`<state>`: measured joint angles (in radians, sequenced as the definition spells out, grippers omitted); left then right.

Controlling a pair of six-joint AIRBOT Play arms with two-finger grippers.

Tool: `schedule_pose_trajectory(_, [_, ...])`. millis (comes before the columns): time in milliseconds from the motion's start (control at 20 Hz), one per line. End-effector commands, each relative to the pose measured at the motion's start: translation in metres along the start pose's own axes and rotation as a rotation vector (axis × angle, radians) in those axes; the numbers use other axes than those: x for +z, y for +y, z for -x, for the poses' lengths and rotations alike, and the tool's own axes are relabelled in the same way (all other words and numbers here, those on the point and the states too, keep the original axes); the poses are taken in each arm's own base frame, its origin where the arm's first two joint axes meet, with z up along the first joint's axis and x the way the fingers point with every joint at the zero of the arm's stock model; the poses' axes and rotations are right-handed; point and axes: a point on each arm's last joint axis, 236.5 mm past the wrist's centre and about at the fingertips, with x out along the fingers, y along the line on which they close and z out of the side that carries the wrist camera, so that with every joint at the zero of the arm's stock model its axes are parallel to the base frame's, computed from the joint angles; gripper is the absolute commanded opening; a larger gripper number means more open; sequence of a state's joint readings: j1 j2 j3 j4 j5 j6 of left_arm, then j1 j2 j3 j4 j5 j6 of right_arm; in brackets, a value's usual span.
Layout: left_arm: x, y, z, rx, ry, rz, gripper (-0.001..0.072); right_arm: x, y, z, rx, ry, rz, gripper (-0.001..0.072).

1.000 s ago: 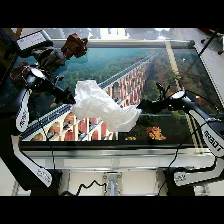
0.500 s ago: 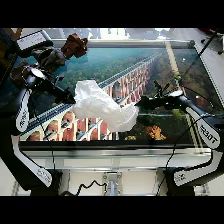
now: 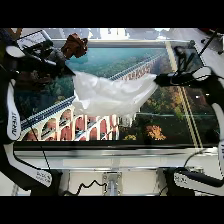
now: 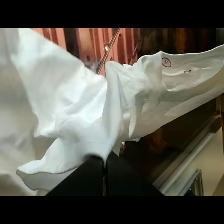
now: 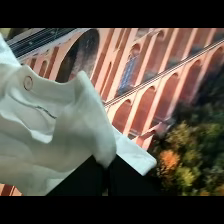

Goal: Fold the shirts.

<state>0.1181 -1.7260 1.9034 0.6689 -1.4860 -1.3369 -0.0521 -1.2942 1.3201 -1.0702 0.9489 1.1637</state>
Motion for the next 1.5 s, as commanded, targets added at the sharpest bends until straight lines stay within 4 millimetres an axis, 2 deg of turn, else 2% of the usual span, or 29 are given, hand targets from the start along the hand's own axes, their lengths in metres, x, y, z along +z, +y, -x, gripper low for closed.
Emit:
schedule_pose_trajectory(0, [0.037,-0.089,0.074,0.022,-0.232,-0.226,0.0018,0.056,-0.026,0.112,-0.265,-0.177,0.124,0.0025])
schedule_pose_trajectory(100, [0.027,-0.126,0.113,0.086,-0.3,-0.323,0.0017,0.058,-0.007,0.157,-0.242,-0.226,0.113,0.0025])
schedule_pose_trajectory(150, [0.017,-0.136,0.129,0.134,-0.309,-0.355,0.0017,0.053,0.005,0.173,-0.221,-0.233,0.102,0.0026])
schedule_pose_trajectory(250, [-0.005,-0.143,0.156,0.249,-0.305,-0.398,0.0018,0.044,0.015,0.202,-0.23,-0.259,0.001,0.0026])
schedule_pose_trajectory(300, [-0.013,-0.143,0.169,0.31,-0.319,-0.392,0.0017,0.043,0.018,0.212,-0.233,-0.279,-0.03,0.0032])
schedule_pose_trajectory(400, [-0.026,-0.149,0.183,0.355,-0.329,-0.407,0.0018,0.044,0.023,0.223,-0.226,-0.311,-0.077,0.0133])
schedule_pose_trajectory(500, [-0.036,-0.157,0.188,0.354,-0.321,-0.418,0.0018,0.039,0.025,0.224,-0.218,-0.296,-0.104,0.0139])
schedule_pose_trajectory(550, [-0.037,-0.159,0.189,0.353,-0.326,-0.423,0.0018,0.034,0.025,0.222,-0.22,-0.277,-0.107,0.0132])
schedule_pose_trajectory(600, [-0.037,-0.161,0.189,0.349,-0.327,-0.423,0.0018,0.03,0.023,0.219,-0.224,-0.257,-0.101,0.0015])
schedule_pose_trajectory(750, [-0.04,-0.159,0.186,0.343,-0.311,-0.406,0.0018,0.007,0.032,0.21,-0.189,-0.151,-0.034,0.0022])
schedule_pose_trajectory(850, [-0.057,-0.152,0.181,0.344,-0.235,-0.382,0.0018,-0.011,0.045,0.207,-0.139,-0.075,-0.018,0.0022])
schedule_pose_trajectory(900, [-0.062,-0.15,0.178,0.343,-0.209,-0.376,0.0018,-0.016,0.048,0.207,-0.128,-0.052,0.0,0.0023])
schedule_pose_trajectory(1050, [-0.061,-0.142,0.172,0.339,-0.207,-0.355,0.0018,-0.02,0.048,0.203,-0.118,-0.027,0.011,0.0022])
schedule_pose_trajectory(1100, [-0.062,-0.137,0.168,0.337,-0.192,-0.34,0.0018,-0.03,0.049,0.197,-0.104,0.021,0.005,0.0023])
schedule_pose_trajectory(1200, [-0.07,-0.119,0.154,0.33,-0.14,-0.293,0.0018,-0.068,0.047,0.168,-0.049,0.186,-0.021,0.0023])
schedule_pose_trajectory(1300, [-0.082,-0.092,0.136,0.336,-0.067,-0.232,0.0018,-0.094,0.049,0.133,0.027,0.262,-0.061,0.0023])
schedule_pose_trajectory(1400, [-0.098,-0.048,0.122,0.411,0.011,-0.15,0.0018,-0.115,0.056,0.099,0.116,0.282,-0.118,0.0023])
schedule_pose_trajectory(1450, [-0.109,-0.019,0.118,0.478,0.064,-0.106,0.0018,-0.128,0.06,0.085,0.156,0.309,-0.151,0.0023])
